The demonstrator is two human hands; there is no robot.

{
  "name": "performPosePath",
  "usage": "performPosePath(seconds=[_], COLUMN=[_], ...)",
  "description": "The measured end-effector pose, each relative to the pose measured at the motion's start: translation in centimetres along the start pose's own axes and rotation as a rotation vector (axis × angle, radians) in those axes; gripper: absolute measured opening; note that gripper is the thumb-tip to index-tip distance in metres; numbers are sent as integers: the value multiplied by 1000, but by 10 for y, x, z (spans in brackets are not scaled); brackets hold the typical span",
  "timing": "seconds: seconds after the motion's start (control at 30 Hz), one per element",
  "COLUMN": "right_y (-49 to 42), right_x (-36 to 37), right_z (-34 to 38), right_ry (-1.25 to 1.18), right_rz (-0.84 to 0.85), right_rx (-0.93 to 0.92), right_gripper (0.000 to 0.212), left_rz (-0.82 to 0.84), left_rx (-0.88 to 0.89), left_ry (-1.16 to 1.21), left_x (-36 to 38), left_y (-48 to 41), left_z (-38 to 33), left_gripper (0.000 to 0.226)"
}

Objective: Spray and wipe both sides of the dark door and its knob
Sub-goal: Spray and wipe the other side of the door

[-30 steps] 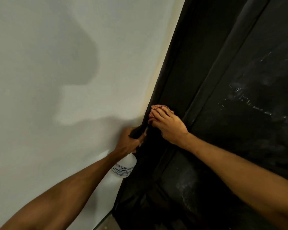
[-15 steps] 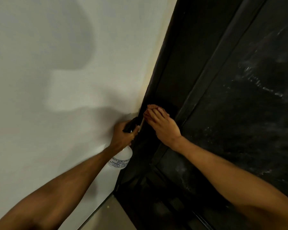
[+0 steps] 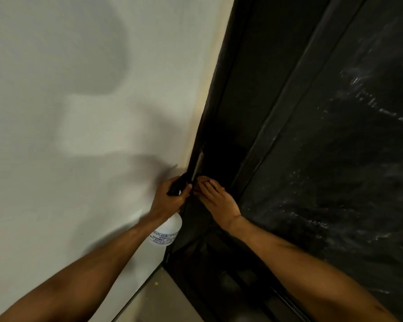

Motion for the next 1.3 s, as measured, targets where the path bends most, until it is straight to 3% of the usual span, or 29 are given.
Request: performPosePath(seconds=[0.17,0.37,0.43,0.57,0.7,0.87,1.03,1.2,1.3], right_y=[10,30,49,53,54,64,61,54,42], right_x=[-56,-142,-176,-212,-235,-271,-264,-321,-311], right_z=[-84,-181,-234,-294,-329,-381,-380,-460,-448], right_ry=[-89,-126,-31,35,38,95,99,180,172], right_rz=[-225,-382,-450,-537,-499,-602,-548,-633,-532], right_rx=[293,523,637,776,682,816,567,757,597], right_gripper=[81,75,68,63,68,69,69,70,69], left_rz=[58,26,29,64,112,132,139,174,182], left_rx=[-37,-11,109,118,210,268,288,284,318], left_ry=[18,101,180,217,249,265,277,310,329], left_x=[8,32,49,68,82,84,81,77,76], left_y=[-2,-13,-24,-45,-64,-77,-85,-105,-112], left_z=[-22,-83,-133,-200,-288,-357,-399,-441,-463], left_gripper=[7,3,6,12,13,16,14,21,21])
Point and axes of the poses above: each hand's wrist, its own y-axis away from the middle knuckle, its own x-axis out of the palm, z = x × y, the point moved 2 cm from there along -y, towards the middle knuckle, and after that the axes turned 14 degrees about -z, right-handed, at the moved point
